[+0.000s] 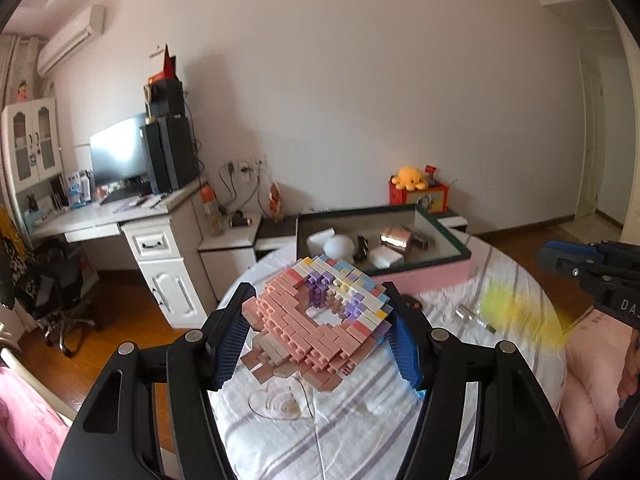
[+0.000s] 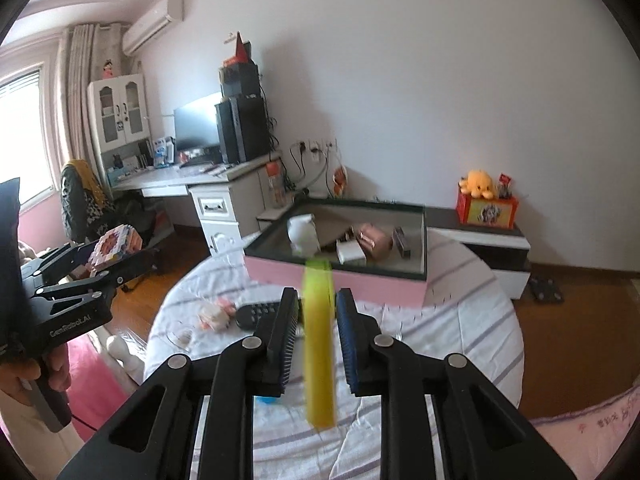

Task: Organize rigid objects
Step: 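Carry the donut and yellow highlighter into the pink box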

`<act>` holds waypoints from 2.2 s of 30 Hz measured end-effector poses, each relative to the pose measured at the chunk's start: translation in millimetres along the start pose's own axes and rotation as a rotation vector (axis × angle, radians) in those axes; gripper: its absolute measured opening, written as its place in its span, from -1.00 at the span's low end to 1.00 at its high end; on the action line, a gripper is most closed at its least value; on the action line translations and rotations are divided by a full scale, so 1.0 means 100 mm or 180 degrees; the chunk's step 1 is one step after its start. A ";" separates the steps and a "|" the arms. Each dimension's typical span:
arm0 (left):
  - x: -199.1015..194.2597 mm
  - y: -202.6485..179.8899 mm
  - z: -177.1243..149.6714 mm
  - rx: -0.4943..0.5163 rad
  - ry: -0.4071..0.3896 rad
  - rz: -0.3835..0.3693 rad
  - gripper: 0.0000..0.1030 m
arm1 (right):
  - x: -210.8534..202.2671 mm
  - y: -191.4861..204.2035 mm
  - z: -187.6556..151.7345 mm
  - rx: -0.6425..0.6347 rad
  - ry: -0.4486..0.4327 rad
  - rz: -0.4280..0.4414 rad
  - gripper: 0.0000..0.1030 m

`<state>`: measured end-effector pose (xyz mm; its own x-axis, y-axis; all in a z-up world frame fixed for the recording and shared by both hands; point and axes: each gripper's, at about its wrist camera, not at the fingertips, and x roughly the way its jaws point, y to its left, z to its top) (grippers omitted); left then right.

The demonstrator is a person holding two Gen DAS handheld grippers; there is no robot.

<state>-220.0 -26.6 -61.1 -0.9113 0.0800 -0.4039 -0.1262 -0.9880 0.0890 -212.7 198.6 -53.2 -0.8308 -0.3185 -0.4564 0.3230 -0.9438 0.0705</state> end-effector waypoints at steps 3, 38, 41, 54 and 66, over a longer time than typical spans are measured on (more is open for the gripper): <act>0.00 0.02 0.06 0.0020 -0.0029 0.0034 0.24 | -0.02 0.01 0.07 -0.0048 -0.0046 0.0002 -0.71; 0.62 -0.19 -0.27 0.0199 0.0578 -0.0246 0.24 | 0.78 -0.30 -0.86 -0.0086 0.1039 0.0065 -0.54; 0.64 -0.18 -0.18 0.0222 0.0530 -0.0230 0.24 | 0.77 -0.28 -0.66 -0.0090 0.0901 0.0083 -0.54; 1.22 -0.24 0.53 0.0341 0.0395 -0.0450 0.24 | 1.11 -0.33 0.37 -0.0305 0.0537 0.0081 -0.53; 2.64 -0.68 0.76 0.0521 0.0979 -0.0657 0.24 | 2.21 -0.92 0.54 -0.0077 0.0920 -0.0129 -0.53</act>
<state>-482.4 71.7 -104.3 -0.7037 0.2067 -0.6798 -0.3775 -0.9193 0.1112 -450.4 209.8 -113.0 -0.6808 -0.2387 -0.6925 0.3058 -0.9517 0.0274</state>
